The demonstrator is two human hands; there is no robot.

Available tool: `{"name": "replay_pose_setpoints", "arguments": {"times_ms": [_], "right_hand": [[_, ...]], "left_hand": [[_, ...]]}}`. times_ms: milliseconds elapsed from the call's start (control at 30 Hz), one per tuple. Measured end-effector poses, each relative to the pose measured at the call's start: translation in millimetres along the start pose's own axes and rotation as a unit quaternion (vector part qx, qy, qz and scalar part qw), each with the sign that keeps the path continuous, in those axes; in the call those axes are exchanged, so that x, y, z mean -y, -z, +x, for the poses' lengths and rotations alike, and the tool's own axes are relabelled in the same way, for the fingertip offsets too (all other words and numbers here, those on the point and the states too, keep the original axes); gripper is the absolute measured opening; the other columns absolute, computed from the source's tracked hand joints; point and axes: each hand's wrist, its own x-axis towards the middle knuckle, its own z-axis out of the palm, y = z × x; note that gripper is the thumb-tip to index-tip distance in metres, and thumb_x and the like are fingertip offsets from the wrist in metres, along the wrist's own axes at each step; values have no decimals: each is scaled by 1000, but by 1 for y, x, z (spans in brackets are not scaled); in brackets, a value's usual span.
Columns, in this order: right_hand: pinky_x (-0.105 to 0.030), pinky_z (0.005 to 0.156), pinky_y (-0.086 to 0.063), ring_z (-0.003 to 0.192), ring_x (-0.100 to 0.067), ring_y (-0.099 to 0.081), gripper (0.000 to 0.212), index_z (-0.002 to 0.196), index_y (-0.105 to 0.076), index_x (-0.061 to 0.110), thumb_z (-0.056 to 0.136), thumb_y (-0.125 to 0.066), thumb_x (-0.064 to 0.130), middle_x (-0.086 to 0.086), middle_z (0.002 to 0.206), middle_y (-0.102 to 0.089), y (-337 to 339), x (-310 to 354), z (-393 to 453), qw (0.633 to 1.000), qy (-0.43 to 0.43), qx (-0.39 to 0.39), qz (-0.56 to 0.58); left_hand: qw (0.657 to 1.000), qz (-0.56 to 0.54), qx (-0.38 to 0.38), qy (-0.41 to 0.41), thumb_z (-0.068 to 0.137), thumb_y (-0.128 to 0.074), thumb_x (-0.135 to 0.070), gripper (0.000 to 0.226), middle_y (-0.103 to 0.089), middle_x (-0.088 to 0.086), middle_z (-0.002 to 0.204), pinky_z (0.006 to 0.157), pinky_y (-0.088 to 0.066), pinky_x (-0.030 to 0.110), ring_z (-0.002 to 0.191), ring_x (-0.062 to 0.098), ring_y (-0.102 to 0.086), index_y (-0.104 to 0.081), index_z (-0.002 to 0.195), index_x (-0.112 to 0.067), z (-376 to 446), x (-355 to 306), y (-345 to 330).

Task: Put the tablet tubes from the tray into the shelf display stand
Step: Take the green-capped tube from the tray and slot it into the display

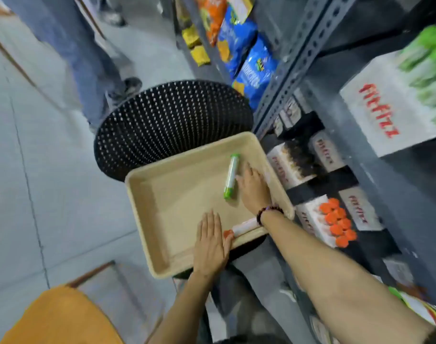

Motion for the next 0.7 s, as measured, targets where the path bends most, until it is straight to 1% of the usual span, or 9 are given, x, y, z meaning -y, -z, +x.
{"name": "replay_pose_setpoints", "arguments": {"times_ms": [33,67,200,300,367,467,533,600,700], "right_hand": [[-44,105,-37,125,-34,-45,52,143,-27,3,98,-41,26,-22,137,-48,-4,1,11,1000,-21,6,18],[-46,105,-38,125,-36,-45,52,143,-27,5,97,-42,25,-23,137,-47,-7,1,21,999,-34,5,38],[-50,100,-42,123,-39,-46,56,146,-20,8,97,-43,23,-24,137,-46,-17,5,59,994,-72,30,79],[-49,100,-42,122,-40,-46,59,147,-15,11,97,-43,24,-24,137,-45,-21,8,83,990,-106,41,80],[-48,94,-46,115,-40,-51,55,143,-25,9,95,-47,23,-24,131,-49,-25,9,95,988,-124,46,82],[-44,87,-50,109,-38,-56,35,123,-46,2,92,-52,18,-22,120,-58,-31,8,103,985,-129,41,103],[-41,79,-51,104,-37,-59,29,116,-50,1,91,-54,15,-21,113,-61,-35,6,106,988,-122,24,96],[-37,71,-47,103,-36,-60,28,116,-51,3,91,-53,14,-20,112,-63,-33,5,106,987,-123,19,98],[-36,79,-50,103,-35,-60,33,121,-53,7,89,-55,14,-19,113,-65,-23,3,100,983,-123,13,133]], "left_hand": [[1000,-10,-4,10,97,-1,-44,75,-51,23,135,101,-42,45,124,36,-50,-48,128,4,4,1,-10],[1000,-18,-7,11,96,-1,-45,74,-49,23,137,99,-43,49,125,36,-48,-46,130,4,6,0,-12],[1000,-12,-4,15,95,-1,-46,72,-38,22,145,108,-31,51,134,36,-36,-34,138,2,9,5,-29],[1000,-6,-6,10,95,-11,-47,67,-35,22,147,109,-28,50,135,36,-33,-28,140,0,11,5,-31],[1000,-4,-6,7,93,-16,-46,67,-33,22,148,110,-28,50,137,36,-31,-26,142,-2,13,5,-31],[1000,-7,-9,6,93,-18,-47,67,-31,20,149,110,-27,51,137,36,-29,-25,143,-3,14,4,-30],[1000,-9,-2,3,93,-17,-47,67,-29,19,150,111,-26,50,139,35,-26,-23,144,-4,14,5,-30],[1000,-6,1,3,93,-17,-47,67,-28,18,151,111,-26,50,139,35,-26,-23,144,-5,14,5,-31],[1000,5,6,1,92,-14,-47,67,-27,18,151,113,-22,48,139,34,-24,-22,144,-5,14,5,-31]]}}
